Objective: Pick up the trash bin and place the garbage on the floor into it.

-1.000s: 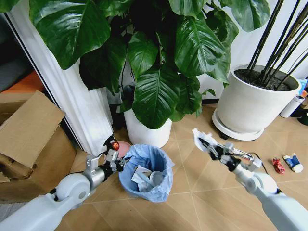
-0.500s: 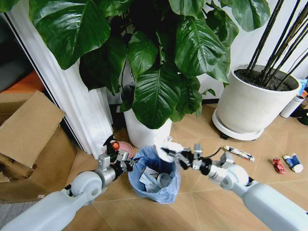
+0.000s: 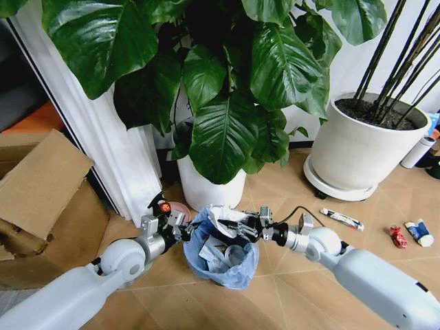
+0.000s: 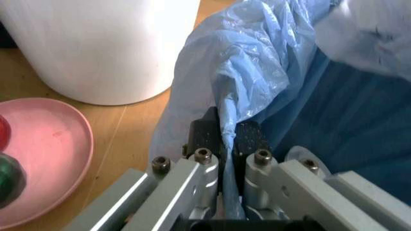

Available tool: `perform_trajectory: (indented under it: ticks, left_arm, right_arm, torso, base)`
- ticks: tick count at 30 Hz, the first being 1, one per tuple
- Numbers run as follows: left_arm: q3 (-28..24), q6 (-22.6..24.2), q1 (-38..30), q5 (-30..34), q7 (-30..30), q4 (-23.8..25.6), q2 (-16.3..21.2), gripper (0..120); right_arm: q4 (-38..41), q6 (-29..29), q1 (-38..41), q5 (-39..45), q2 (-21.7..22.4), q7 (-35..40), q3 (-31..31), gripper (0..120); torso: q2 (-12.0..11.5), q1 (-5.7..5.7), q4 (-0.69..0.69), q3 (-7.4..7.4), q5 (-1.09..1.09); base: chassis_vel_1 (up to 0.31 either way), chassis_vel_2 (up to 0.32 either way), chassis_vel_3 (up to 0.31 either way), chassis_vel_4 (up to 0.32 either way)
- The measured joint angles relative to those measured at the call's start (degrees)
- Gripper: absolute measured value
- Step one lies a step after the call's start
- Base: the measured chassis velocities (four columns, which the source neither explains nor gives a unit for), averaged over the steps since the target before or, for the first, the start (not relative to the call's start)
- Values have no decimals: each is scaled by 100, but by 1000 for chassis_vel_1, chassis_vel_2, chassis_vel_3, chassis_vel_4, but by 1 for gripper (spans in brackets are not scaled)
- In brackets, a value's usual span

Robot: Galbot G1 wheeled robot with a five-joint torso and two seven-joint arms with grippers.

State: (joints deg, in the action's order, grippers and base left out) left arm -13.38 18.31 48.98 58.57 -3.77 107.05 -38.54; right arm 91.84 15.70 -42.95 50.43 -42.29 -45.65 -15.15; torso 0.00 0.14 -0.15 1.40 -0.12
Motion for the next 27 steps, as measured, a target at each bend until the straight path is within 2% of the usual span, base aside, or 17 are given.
perform_trajectory:
  ticks: [3, 7, 8, 11, 12, 14, 15, 17, 19, 21, 24, 25, 27]
  left_arm:
    - [-3, 15, 2, -22, 0, 12, 35, 0]
    - [10, 33, 25, -87, 5, 39, 167, 0]
    - [10, 33, 25, -87, 5, 39, 167, 0]
    - [85, 40, 71, -114, 9, 68, 192, 0]
    - [85, 40, 71, -114, 9, 68, 192, 0]
    - [180, 42, 140, -121, 7, 89, 197, 0]
    - [180, 42, 140, -121, 7, 89, 197, 0]
    - [387, 46, 284, -137, 3, 112, 209, 0]
    - [467, 46, 342, -144, 0, 116, 212, 0]
    - [811, 46, 588, -175, -3, 148, 243, 0]
    - [1349, 46, 999, -188, -15, 254, 279, 0]
    - [1349, 46, 999, -188, -15, 254, 279, 0]
    - [1642, 44, 1219, -189, -33, 310, 259, 0]
  right_arm:
    - [67, -27, 39, -8, 112, 5, -38, 43]
    - [335, -109, 212, -26, 516, 4, -209, 64]
    - [335, -109, 212, -26, 516, 4, -209, 64]
    - [480, -134, 328, -71, 685, 8, -293, 80]
    - [480, -134, 328, -71, 685, 8, -293, 80]
    - [509, -135, 288, -71, 721, 70, -203, 90]
    - [509, -135, 288, -71, 721, 70, -203, 90]
    - [511, -156, 11, -64, 718, 250, 149, 97]
    - [503, -170, -93, -55, 709, 327, 275, 99]
    - [384, -224, -603, -15, 603, 658, 930, 100]
    - [243, -497, -1589, -77, 417, 1303, 2378, 100]
    - [243, -497, -1589, -77, 417, 1303, 2378, 100]
    - [200, -551, -2043, -149, 297, 1782, 3021, 100]
  torso:
    - [0, 0, 0, 0, 0]
    - [0, 0, 0, 0, 0]
    - [0, 0, 0, 0, 0]
    - [0, 0, 0, 0, 0]
    - [0, 0, 0, 0, 0]
    - [0, 0, 1, 0, 1]
    - [0, 0, 1, 0, 1]
    - [0, 0, 0, 0, 0]
    - [0, 0, 0, 0, 0]
    - [0, 0, 1, 0, 1]
    - [0, 0, 1, 0, 0]
    - [0, 0, 1, 0, 0]
    - [0, -1, 1, -1, 0]
  base:
    - [0, 0, 0, 0]
    - [0, 0, 0, 0]
    - [0, 0, 0, 0]
    - [0, 0, 0, 0]
    - [0, 0, 0, 0]
    - [0, 0, 0, 0]
    - [0, 0, 0, 0]
    - [0, 0, 0, 0]
    - [0, 0, 0, 0]
    - [0, 0, 0, 0]
    - [0, 0, 0, 0]
    - [0, 0, 0, 0]
    - [0, 0, 0, 0]
